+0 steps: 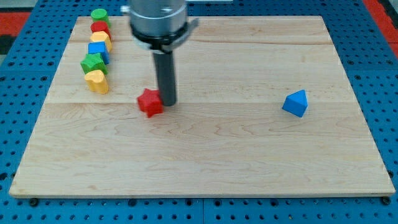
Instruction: Move the red star below the yellow heart
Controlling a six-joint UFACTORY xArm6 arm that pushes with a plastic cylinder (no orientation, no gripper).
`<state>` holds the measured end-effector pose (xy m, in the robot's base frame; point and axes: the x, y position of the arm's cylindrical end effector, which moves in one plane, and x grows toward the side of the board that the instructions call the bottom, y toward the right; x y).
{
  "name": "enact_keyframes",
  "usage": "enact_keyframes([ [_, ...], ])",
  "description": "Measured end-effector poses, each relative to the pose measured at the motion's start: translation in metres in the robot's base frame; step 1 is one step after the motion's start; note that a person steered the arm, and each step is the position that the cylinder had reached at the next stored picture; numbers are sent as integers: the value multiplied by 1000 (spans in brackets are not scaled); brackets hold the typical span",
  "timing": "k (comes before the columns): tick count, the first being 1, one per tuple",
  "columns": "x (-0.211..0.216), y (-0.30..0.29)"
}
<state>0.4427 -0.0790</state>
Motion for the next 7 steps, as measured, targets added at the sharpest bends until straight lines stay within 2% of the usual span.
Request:
enact_keyframes([
  [3,0,-92],
  [4,13,-94],
  [5,48,-52],
  [6,75,-65],
  [7,74,-116],
])
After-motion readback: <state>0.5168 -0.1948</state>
